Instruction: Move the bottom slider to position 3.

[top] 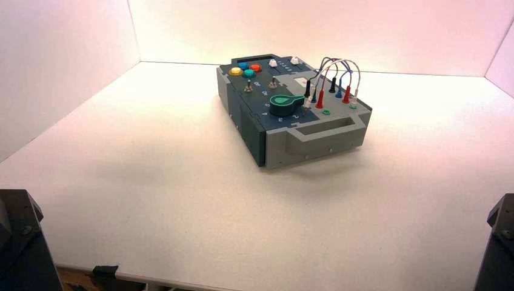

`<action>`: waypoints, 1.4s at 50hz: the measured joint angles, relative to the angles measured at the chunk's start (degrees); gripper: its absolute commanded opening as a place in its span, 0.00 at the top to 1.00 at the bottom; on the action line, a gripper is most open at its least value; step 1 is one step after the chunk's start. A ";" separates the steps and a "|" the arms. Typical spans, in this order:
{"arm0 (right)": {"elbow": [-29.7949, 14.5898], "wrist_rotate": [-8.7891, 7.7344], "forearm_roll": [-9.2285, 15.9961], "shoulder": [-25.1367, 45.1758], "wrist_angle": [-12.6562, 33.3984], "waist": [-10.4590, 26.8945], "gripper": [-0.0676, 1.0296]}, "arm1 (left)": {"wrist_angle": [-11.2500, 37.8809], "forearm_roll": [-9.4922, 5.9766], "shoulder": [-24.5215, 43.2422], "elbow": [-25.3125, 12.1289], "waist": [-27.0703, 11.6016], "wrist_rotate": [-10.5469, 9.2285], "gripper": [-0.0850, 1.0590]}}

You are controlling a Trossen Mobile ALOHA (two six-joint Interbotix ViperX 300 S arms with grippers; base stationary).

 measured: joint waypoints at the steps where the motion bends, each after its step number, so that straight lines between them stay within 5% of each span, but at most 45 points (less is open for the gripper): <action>1: 0.00 0.00 0.00 0.09 0.00 0.00 0.96 | 0.00 0.00 0.00 0.00 0.00 0.00 0.95; 24: 0.00 -0.09 0.70 0.09 0.00 0.09 0.96 | -0.09 0.00 0.53 0.00 0.00 0.00 0.95; 35: 0.00 -0.09 2.55 2.72 0.44 1.93 0.96 | 0.18 -0.26 9.76 -3.60 -1.14 -0.18 0.95; 42: -0.26 -0.79 3.87 5.89 1.85 3.69 0.96 | 1.05 -0.26 20.57 -10.46 -5.27 -0.26 0.95; 54: -1.85 -1.49 5.19 10.28 5.27 11.87 0.96 | 1.32 -0.35 41.92 -26.81 -8.79 -0.26 0.95; 70: -4.13 -1.41 13.01 10.55 12.83 14.06 0.96 | 7.03 -0.26 67.94 -50.80 -13.45 0.35 0.95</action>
